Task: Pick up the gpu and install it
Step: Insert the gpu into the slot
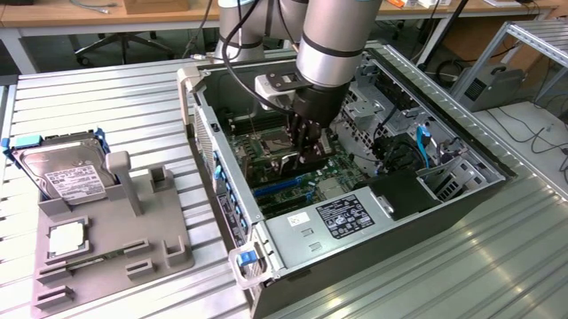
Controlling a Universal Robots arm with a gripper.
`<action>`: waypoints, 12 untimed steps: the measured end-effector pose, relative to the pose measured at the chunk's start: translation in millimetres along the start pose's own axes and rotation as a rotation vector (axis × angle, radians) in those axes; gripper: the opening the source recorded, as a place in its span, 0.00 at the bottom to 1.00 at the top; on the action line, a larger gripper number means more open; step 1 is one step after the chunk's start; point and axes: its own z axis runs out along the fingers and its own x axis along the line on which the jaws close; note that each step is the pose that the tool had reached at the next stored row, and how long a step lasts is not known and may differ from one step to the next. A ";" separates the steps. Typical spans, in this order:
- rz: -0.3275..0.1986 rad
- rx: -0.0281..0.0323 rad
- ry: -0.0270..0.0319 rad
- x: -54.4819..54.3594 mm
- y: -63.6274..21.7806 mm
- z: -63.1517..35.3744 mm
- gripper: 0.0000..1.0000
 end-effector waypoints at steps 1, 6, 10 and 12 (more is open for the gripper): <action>0.000 -0.0001 0.0001 0.0 0.1 0.5 0.27; 0.000 -0.0002 0.0004 0.2 1.5 3.4 0.27; 0.000 -0.0001 0.0001 0.4 3.1 4.3 0.27; 0.000 -0.0001 0.0000 0.5 3.9 4.6 0.27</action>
